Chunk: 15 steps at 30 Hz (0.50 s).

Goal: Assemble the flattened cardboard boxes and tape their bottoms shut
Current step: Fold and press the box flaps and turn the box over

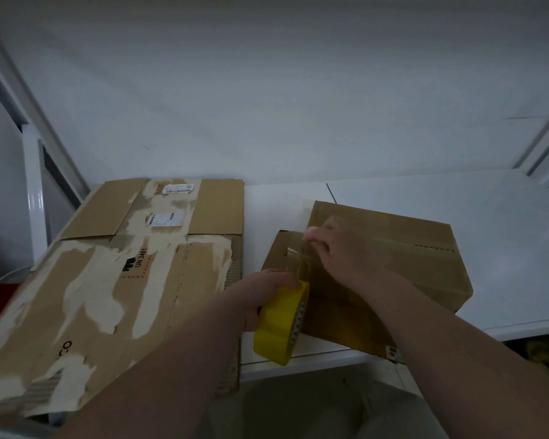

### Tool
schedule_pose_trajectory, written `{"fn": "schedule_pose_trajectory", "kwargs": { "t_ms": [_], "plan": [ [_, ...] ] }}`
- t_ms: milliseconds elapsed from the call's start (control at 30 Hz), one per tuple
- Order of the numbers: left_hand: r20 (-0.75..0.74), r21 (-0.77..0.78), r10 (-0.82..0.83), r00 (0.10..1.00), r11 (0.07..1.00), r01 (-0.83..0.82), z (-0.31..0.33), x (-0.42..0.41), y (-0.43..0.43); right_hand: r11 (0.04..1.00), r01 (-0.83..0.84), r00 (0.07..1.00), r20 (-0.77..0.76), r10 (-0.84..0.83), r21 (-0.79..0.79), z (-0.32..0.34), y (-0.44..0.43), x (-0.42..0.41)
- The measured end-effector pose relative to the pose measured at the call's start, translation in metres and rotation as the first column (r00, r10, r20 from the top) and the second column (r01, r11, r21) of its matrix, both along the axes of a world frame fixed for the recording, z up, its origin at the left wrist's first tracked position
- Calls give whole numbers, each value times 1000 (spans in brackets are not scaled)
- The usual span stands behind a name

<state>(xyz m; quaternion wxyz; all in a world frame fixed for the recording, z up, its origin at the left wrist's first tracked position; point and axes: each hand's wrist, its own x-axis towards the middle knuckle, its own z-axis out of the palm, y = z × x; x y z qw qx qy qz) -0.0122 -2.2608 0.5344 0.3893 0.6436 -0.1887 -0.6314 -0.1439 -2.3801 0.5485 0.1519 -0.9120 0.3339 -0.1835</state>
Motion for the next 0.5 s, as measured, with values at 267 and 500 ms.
{"fn": "schedule_pose_trajectory", "kwargs": {
  "t_ms": [267,500],
  "plan": [
    [-78,58,-70,994,995,75,6,1,-1,996,-45,992,-120,35,-78,-12,2,8],
    [-58,98,-123,991,987,128,10,4,-4,984,-68,986,-162,41,-165,-20,1,7]
  ]
}}
